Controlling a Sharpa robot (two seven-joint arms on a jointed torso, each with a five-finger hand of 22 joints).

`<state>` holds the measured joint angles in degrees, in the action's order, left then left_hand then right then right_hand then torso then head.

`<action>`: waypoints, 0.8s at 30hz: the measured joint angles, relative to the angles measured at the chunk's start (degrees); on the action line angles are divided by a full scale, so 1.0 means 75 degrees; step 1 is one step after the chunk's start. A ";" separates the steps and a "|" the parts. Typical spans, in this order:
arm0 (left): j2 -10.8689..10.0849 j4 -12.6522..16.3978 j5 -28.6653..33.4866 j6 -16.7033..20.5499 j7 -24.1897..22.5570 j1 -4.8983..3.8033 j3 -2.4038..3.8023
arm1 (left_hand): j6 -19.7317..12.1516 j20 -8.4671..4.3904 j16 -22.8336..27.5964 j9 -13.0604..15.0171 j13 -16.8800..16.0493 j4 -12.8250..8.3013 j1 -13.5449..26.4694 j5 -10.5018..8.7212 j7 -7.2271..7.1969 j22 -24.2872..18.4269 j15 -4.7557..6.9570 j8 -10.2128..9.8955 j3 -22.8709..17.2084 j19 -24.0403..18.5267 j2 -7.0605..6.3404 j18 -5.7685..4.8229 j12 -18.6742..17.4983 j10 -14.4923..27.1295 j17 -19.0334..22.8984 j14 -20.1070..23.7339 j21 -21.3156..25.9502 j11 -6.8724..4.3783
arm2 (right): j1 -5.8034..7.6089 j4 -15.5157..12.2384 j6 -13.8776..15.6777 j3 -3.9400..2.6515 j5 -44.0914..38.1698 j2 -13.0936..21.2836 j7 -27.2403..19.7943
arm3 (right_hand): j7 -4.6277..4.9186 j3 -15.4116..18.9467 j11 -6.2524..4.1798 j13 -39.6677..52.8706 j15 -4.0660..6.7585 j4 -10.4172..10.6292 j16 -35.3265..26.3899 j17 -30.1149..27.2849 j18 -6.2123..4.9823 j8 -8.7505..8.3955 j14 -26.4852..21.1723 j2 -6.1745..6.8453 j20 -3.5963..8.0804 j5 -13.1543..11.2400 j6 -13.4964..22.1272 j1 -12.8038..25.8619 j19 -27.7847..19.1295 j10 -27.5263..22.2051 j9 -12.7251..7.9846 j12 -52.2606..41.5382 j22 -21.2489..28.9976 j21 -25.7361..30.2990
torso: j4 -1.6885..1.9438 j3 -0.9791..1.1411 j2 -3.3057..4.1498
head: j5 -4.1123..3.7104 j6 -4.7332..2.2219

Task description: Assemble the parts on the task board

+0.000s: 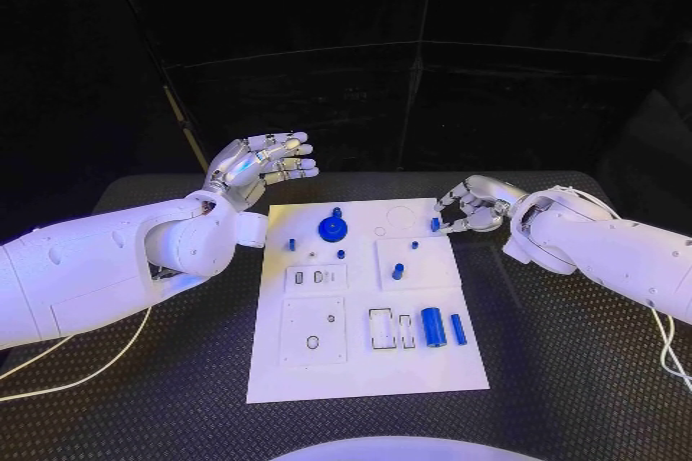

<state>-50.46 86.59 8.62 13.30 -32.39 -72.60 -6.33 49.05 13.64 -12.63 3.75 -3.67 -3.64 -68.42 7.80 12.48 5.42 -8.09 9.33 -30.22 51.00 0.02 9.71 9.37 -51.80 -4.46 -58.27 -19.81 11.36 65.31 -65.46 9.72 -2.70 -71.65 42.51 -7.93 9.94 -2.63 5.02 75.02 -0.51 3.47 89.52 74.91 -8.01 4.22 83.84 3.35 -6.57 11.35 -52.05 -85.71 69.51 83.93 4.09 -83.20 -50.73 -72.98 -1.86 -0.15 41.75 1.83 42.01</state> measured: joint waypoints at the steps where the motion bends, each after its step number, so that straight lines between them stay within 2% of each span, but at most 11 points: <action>1: 0.0001 -0.0004 0.0000 -0.0001 0.0000 0.0000 0.0000 | 0.0000 0.0000 0.0000 0.0000 0.0000 0.0000 0.0000 0.0000 0.0000 0.0000 0.0000 0.0000 0.0000 0.0000 0.0000 0.0000 0.0000 0.0000 0.0000 0.0000 0.0000 0.0000 | -0.0005 0.0000 -0.0011 0.0000 -0.0007 0.0000 0.0001 | -0.0015 0.0012 0.0000 0.0000 0.0000 -0.0012 0.0000 0.0000 0.0000 0.0000 0.0000 -0.0041 0.0000 0.0000 -0.0015 0.0041 0.0000 0.0000 0.0000 0.0000 -0.0007 0.0000 | 0.0001 0.0001 0.0000 | -0.0004 -0.0001; 5: 0.0002 -0.0013 0.0000 -0.0003 0.0003 0.0000 -0.0001 | 0.0000 0.0000 0.0000 0.0000 0.0000 0.0000 0.0000 0.0000 0.0000 0.0001 0.0000 0.0000 0.0000 0.0000 0.0000 0.0000 0.0000 0.0000 0.0000 0.0000 0.0000 0.0000 | -0.0025 0.0011 -0.0040 0.0000 -0.0022 -0.0020 0.0005 | -0.0018 0.0022 0.0000 0.0000 0.0000 -0.0022 0.0000 0.0000 0.0000 0.0023 0.0000 -0.0041 0.0000 0.0000 -0.0092 0.0041 0.0000 0.0000 0.0006 0.0000 -0.0011 0.0000 | 0.0006 0.0002 0.0000 | -0.0005 -0.0001; 13: 0.0009 -0.0024 0.0000 -0.0006 0.0008 0.0001 -0.0001 | 0.0000 0.0000 0.0000 0.0000 0.0000 0.0000 0.0000 0.0000 0.0000 0.0001 0.0000 0.0000 0.0000 0.0000 0.0000 0.0000 0.0000 0.0000 -0.0001 0.0000 0.0000 0.0000 | -0.0071 0.0075 -0.0058 0.0000 -0.0038 -0.0098 0.0013 | -0.0026 0.0022 0.0000 0.0001 0.0000 -0.0022 0.0000 -0.0001 -0.0001 0.0079 0.0000 -0.0196 0.0000 0.0000 -0.0247 0.0197 0.0000 0.0000 0.0015 -0.0063 -0.0066 0.0000 | 0.0010 0.0001 0.0002 | -0.0024 0.0015; 24: 0.0027 -0.0043 0.0000 -0.0017 0.0031 0.0001 -0.0003 | 0.0000 0.0000 0.0034 0.0000 0.0000 0.0022 0.0000 0.0000 0.0000 0.0001 0.0000 0.0000 -0.0022 0.0000 0.0000 0.0000 0.0000 0.0000 -0.0001 0.0000 0.0000 0.0000 | -0.0083 0.0144 -0.0058 0.0001 -0.0047 -0.0192 0.0053 | -0.0059 -0.0005 -0.0002 0.0002 0.0000 0.0046 0.0000 -0.0001 0.0000 0.0117 0.0000 -0.0322 0.0000 0.0000 -0.0433 0.0322 0.0000 0.0002 0.0015 -0.0063 -0.0098 -0.0016 | 0.0012 0.0002 0.0007 | -0.0024 0.0052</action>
<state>-50.26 86.27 8.62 13.17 -32.16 -72.59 -6.35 49.05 13.64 -12.38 3.75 -3.67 -3.48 -68.42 7.80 12.48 5.43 -8.09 9.33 -30.38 51.00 0.02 9.71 9.37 -51.80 -4.47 -58.27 -19.81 11.36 64.68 -64.38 9.28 -2.69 -72.00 41.07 -7.53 9.50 -2.68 5.00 75.03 -0.51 3.82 89.52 74.90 -8.01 5.10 83.84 0.94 -6.57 11.36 -55.29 -83.30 69.51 83.95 4.20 -83.67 -51.47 -73.11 -1.76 -0.14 41.80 1.65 42.40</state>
